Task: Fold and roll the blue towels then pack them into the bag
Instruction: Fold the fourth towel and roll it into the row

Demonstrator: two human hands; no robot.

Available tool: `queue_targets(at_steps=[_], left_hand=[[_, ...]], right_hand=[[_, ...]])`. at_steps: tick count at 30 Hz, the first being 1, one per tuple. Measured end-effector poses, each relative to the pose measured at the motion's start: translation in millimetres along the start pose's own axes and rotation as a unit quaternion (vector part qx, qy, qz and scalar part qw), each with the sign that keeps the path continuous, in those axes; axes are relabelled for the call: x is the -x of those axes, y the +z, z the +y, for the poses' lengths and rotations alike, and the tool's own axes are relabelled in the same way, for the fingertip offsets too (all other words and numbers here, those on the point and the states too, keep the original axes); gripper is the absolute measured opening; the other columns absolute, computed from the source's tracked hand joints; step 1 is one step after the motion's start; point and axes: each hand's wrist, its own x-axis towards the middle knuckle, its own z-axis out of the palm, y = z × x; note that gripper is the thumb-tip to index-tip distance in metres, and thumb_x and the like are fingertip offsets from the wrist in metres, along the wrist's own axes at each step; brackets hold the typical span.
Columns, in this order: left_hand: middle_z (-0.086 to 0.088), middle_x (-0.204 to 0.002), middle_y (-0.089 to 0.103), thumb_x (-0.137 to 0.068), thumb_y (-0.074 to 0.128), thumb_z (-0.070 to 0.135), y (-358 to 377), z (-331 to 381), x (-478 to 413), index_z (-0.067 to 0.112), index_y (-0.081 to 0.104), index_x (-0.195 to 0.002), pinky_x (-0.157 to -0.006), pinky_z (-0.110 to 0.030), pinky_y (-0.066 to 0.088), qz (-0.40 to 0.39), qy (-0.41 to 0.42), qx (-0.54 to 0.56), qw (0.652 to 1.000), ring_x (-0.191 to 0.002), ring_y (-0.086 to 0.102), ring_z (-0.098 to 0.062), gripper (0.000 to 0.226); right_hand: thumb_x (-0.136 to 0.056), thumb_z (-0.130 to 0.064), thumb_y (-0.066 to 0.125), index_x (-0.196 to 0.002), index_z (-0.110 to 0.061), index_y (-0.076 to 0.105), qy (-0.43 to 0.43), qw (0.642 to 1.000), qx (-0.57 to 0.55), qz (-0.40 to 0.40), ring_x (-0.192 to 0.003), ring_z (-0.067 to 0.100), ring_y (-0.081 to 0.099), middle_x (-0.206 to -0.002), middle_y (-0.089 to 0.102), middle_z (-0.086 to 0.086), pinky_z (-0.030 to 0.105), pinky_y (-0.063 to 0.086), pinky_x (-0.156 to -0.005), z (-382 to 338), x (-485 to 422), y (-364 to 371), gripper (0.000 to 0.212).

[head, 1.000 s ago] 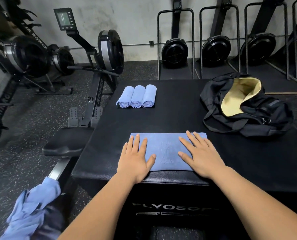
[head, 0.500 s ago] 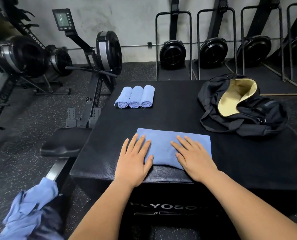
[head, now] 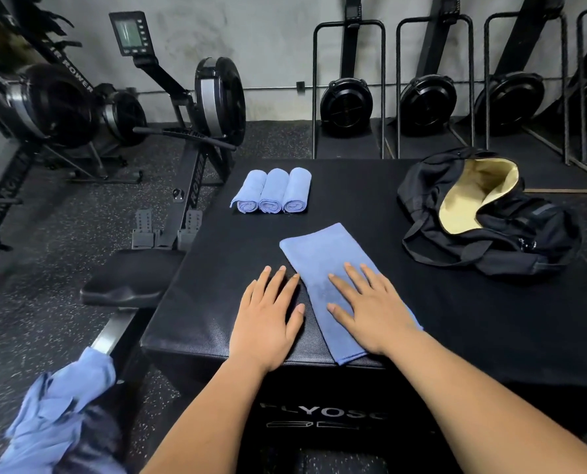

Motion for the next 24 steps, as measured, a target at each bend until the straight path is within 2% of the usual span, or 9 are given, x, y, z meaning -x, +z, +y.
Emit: queue_targets(at_steps=[4, 7, 11, 13, 18, 20, 22, 24], left_hand=[[0.009, -0.176, 0.012, -0.108, 0.022, 0.066, 0, -3, 0, 0.042, 0.021, -0.165, -0.130, -0.042, 0.014, -0.005, 0.011, 0.015, 1.000, -0.162, -0.005, -0.016, 0.062], [0.009, -0.175, 0.012, -0.103, 0.028, 0.073, 1, -4, 1, 0.052, 0.024, -0.162, -0.130, -0.041, 0.012, -0.007, 0.027, 0.032, 0.999, -0.162, -0.004, -0.017, 0.062], [0.007, -0.173, 0.023, -0.098, 0.033, 0.081, 2, -7, 1, 0.058, 0.037, -0.154, -0.129, -0.046, 0.016, -0.020, 0.041, 0.026, 0.999, -0.162, 0.000, -0.019, 0.061], [0.008, -0.171, 0.027, -0.096, 0.035, 0.083, 1, -6, 1, 0.057, 0.040, -0.152, -0.129, -0.046, 0.016, -0.020, 0.034, 0.037, 0.999, -0.162, 0.001, -0.018, 0.063], [0.009, -0.168, 0.030, -0.094, 0.041, 0.082, -1, -5, 2, 0.049, 0.050, -0.149, -0.129, -0.045, 0.019, -0.005, 0.042, 0.044, 0.998, -0.160, 0.009, -0.021, 0.065], [0.008, -0.167, 0.034, -0.096, 0.050, 0.073, -1, -2, -1, 0.043, 0.056, -0.145, -0.126, -0.047, 0.025, 0.016, 0.073, 0.059, 0.995, -0.157, 0.019, -0.026, 0.057], [0.014, -0.165, 0.034, -0.094, 0.064, 0.055, -1, 6, -5, 0.042, 0.062, -0.136, -0.125, -0.043, 0.027, 0.012, 0.084, 0.130, 0.988, -0.153, 0.023, -0.026, 0.043], [0.019, -0.162, 0.036, -0.090, 0.071, 0.041, -1, 14, -3, 0.042, 0.066, -0.123, -0.124, -0.038, 0.025, -0.002, 0.070, 0.201, 0.977, -0.151, 0.022, -0.022, 0.034]], right_hand=[[-0.100, -0.073, 0.007, -0.165, -0.043, -0.002, 0.137, 0.990, -0.030, 0.029, -0.160, 0.029, -0.017, -0.175, -0.015, -0.002, 0.051, -0.007, -0.128, -38, -7, 10, 0.072], [-0.103, -0.070, 0.009, -0.166, -0.040, -0.004, 0.172, 0.983, -0.059, 0.013, -0.159, 0.031, -0.022, -0.174, -0.020, 0.001, 0.051, -0.011, -0.128, -50, -12, 9, 0.071], [-0.105, -0.066, 0.011, -0.166, -0.041, 0.002, 0.112, 0.990, -0.083, -0.005, -0.160, 0.029, -0.018, -0.175, -0.015, -0.001, 0.049, -0.005, -0.129, -32, -9, 3, 0.067], [-0.104, -0.070, 0.011, -0.166, -0.043, 0.002, 0.052, 0.998, -0.043, 0.008, -0.161, 0.025, -0.015, -0.175, -0.012, -0.004, 0.047, -0.001, -0.130, -11, 5, 4, 0.069], [-0.101, -0.078, 0.009, -0.165, -0.046, -0.001, -0.058, 0.998, 0.000, 0.011, -0.158, 0.012, -0.024, -0.173, -0.018, -0.011, 0.043, -0.004, -0.130, 36, 37, 2, 0.073], [-0.101, -0.076, 0.007, -0.165, -0.046, 0.002, -0.083, 0.996, 0.006, 0.022, -0.158, 0.011, -0.023, -0.174, -0.015, -0.012, 0.043, -0.002, -0.130, 48, 48, 2, 0.072], [-0.103, -0.073, 0.011, -0.165, -0.045, 0.010, -0.084, 0.995, -0.002, 0.045, -0.160, 0.011, -0.017, -0.174, -0.009, -0.013, 0.043, 0.001, -0.130, 53, 56, 6, 0.069], [-0.105, -0.067, 0.027, -0.161, -0.038, 0.035, -0.089, 0.989, -0.031, 0.110, -0.161, 0.016, 0.006, -0.173, 0.018, -0.009, 0.043, 0.011, -0.130, 54, 62, 9, 0.064]])
